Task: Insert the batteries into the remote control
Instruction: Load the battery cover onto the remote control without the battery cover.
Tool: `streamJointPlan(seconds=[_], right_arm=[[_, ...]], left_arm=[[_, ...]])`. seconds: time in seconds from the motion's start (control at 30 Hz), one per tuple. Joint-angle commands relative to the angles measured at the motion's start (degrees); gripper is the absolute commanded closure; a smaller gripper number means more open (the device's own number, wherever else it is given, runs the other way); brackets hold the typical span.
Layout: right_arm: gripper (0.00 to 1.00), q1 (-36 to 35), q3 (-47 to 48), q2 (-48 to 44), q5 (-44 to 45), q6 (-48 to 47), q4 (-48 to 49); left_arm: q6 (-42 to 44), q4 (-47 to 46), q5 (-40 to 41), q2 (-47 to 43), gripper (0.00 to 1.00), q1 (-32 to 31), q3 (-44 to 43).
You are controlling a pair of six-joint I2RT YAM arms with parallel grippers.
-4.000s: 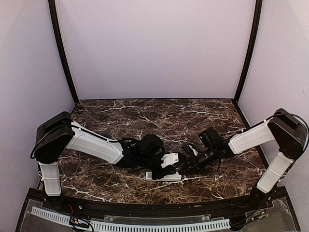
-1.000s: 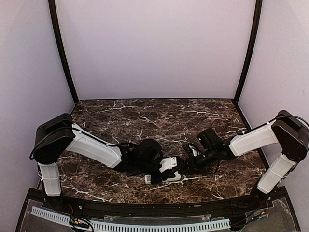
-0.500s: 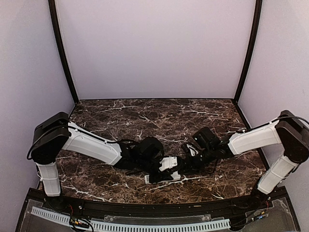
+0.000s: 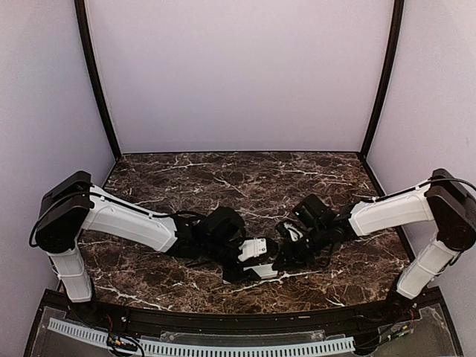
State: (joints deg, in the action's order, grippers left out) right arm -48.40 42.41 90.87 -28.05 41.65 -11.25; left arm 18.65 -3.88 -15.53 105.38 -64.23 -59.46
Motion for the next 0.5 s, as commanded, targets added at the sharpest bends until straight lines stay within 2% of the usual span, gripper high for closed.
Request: streamJointPlan(seconds=[0.0, 0.07, 0.1, 0.17, 0.27, 0.47], right_arm=[[0.83, -1.3, 2.1, 1.1, 0.7, -2.1, -2.7], [0.81, -1.3, 3.0, 1.0, 1.2, -2.9, -3.8], [0.8, -1.2, 3.4, 1.0, 1.4, -3.3, -4.3], [0.77, -1.1, 4.3, 1.0, 2.2, -4.0, -5.6], [0.72, -1.2, 5.2, 1.1, 3.2, -4.8, -7.3], [0.7, -1.0, 5.3, 1.4, 3.4, -5.1, -7.9]], left_arm=[[-0.5, 1.6, 0.1, -2.5, 0.43, 0.2, 1.7], [-0.6, 1.3, 0.2, -2.8, 0.4, 0.2, 2.2], [-0.6, 1.2, 0.3, -2.8, 0.31, 0.1, 2.4], [-0.5, 0.9, 0.7, -2.7, 0.23, 0.2, 2.9], [-0.8, 0.8, 1.6, -2.3, 0.22, 0.2, 3.7], [-0.8, 0.2, 2.3, -2.8, 0.22, 0.2, 4.7]])
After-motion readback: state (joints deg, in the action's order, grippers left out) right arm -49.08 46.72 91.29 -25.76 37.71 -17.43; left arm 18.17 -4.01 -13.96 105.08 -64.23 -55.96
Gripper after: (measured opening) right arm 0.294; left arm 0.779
